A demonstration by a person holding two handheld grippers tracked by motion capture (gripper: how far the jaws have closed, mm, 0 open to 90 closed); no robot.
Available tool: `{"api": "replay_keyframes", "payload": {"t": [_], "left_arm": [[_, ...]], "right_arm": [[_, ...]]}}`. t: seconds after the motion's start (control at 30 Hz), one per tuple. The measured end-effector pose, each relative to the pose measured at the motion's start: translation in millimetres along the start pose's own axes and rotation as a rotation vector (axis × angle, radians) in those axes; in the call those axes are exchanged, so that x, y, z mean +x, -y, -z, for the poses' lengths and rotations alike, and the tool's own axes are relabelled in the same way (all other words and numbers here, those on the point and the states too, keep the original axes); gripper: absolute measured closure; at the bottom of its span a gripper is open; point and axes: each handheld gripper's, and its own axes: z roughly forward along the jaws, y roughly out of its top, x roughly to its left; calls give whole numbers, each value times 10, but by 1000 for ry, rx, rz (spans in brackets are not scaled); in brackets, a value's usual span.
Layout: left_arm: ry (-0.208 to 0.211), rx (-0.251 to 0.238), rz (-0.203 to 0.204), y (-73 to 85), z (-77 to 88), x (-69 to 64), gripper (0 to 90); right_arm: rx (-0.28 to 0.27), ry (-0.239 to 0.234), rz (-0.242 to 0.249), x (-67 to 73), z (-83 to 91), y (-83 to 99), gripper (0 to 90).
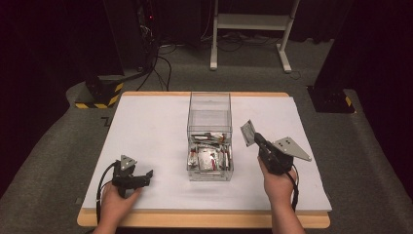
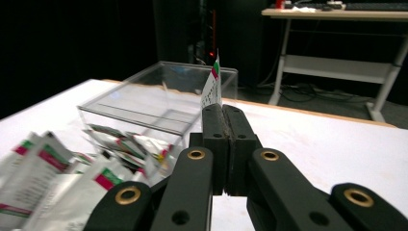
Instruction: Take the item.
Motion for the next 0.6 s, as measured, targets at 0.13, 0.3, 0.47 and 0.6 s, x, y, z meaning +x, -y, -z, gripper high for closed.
{"api": "replay_keyframes", "payload": {"t": [0.13,0.3,0.47,0.6], "left_arm": [[0,0,0,0,0,0,138],[0,0,0,0,0,1,138],[1,0,1,0,0,0,138],[2,2,2,-1,0,2,137]], "right_arm": [[21,25,1,-68,-54,45,899],[40,45,-3,-123,-120,69,899],[65,59,-10,-171,-236,107,899],[101,64,-14,-200,-355,151,898]]}}
